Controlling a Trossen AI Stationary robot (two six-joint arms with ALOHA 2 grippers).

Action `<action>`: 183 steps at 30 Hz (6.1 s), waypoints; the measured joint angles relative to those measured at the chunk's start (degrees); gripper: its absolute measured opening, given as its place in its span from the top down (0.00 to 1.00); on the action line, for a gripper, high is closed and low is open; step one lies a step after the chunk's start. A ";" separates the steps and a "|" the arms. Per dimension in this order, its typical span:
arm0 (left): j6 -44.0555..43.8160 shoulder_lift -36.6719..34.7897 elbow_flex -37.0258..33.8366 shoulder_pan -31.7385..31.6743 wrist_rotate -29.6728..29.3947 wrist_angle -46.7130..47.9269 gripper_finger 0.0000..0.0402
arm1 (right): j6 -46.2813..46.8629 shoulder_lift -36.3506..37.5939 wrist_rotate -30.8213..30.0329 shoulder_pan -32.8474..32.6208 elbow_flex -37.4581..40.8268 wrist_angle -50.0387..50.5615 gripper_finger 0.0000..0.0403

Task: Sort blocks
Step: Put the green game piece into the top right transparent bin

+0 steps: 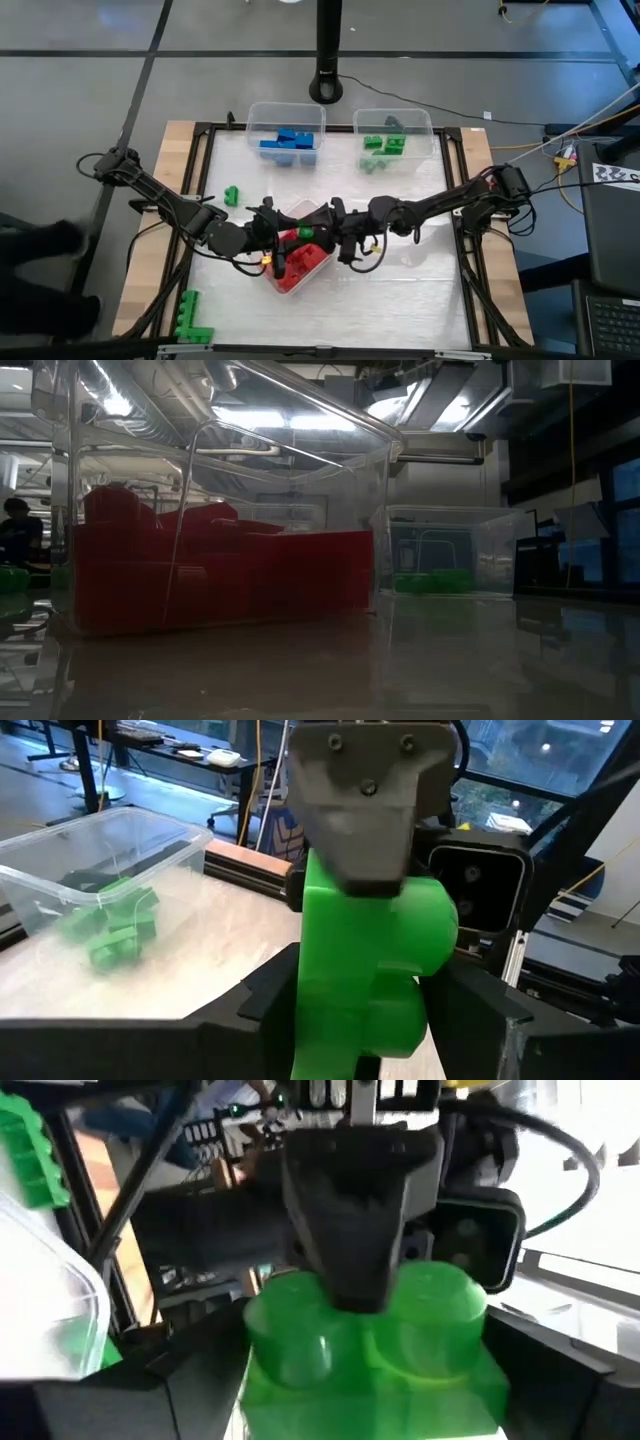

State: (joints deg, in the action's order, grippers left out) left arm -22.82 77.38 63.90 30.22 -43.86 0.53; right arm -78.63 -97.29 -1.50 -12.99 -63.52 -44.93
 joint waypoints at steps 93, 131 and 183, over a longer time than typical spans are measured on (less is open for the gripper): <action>-29.49 -8.83 0.00 8.44 -9.51 48.30 0.40 | 37.85 22.53 -11.49 49.77 4.56 73.24 0.09; -86.40 -4.13 0.00 25.38 36.92 61.12 0.40 | 44.18 32.54 -13.89 18.78 5.63 80.61 0.08; -101.25 22.01 -0.74 25.95 64.26 60.30 0.40 | 47.10 32.52 -14.34 7.65 14.99 67.26 0.08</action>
State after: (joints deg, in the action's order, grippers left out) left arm -124.07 99.39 63.16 56.17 20.40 60.83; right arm -31.53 -64.77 -15.84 -5.34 -48.53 22.33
